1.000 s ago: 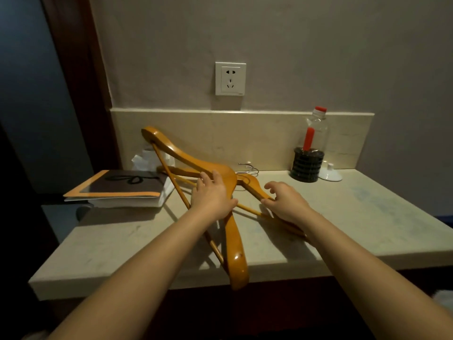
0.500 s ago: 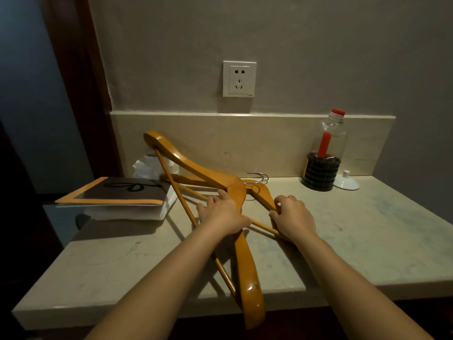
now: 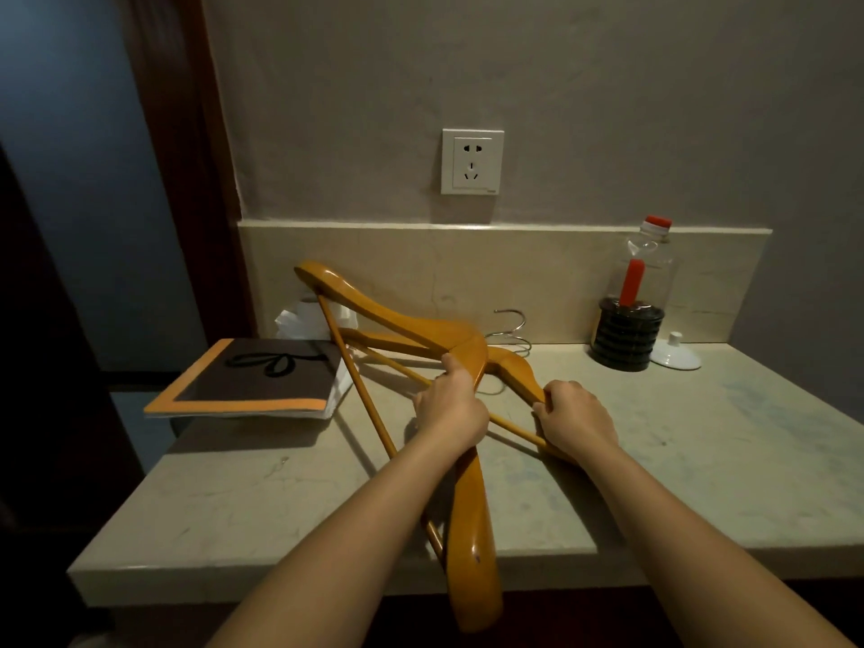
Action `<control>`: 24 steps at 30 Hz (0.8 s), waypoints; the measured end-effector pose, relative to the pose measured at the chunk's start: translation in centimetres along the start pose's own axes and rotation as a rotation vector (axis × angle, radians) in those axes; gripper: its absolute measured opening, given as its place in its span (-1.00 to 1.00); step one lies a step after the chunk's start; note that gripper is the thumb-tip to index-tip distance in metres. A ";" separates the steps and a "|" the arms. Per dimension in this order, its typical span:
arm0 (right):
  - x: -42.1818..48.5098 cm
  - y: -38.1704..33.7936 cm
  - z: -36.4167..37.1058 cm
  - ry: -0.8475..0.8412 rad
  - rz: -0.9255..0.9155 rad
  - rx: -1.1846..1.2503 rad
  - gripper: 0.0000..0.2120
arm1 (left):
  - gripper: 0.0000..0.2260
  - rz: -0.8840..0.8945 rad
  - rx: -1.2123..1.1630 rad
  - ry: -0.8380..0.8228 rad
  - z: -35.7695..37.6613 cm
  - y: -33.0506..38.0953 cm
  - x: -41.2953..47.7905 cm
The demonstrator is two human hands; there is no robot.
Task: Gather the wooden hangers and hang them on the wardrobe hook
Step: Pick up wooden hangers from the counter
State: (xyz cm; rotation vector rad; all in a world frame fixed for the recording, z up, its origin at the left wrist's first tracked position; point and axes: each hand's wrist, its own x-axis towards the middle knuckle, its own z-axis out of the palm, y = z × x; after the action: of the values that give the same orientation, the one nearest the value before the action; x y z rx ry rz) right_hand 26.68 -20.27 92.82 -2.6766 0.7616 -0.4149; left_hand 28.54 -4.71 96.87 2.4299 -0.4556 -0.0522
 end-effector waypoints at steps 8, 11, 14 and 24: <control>-0.8 2.6 -4.5 -0.006 0.066 0.168 -0.82 | -0.33 0.067 -0.333 0.010 -1.8 0.5 -1.6; -1.6 3.4 -5.9 -0.043 0.078 0.313 -0.81 | -0.32 0.089 -0.404 0.013 -1.8 0.5 -2.0; -2.8 3.8 -7.3 -0.178 0.093 0.502 -0.77 | -0.30 0.098 -0.498 0.034 -1.7 0.7 -3.1; -5.9 6.9 -11.7 -0.413 -0.086 0.892 -0.83 | -0.64 0.265 -0.541 0.350 -3.2 3.1 -9.7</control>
State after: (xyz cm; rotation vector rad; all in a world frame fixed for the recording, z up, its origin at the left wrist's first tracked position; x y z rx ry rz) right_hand 14.49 -25.27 99.65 -1.8524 0.2374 -0.1470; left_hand 18.91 -1.77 100.58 1.7859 -0.5185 0.3195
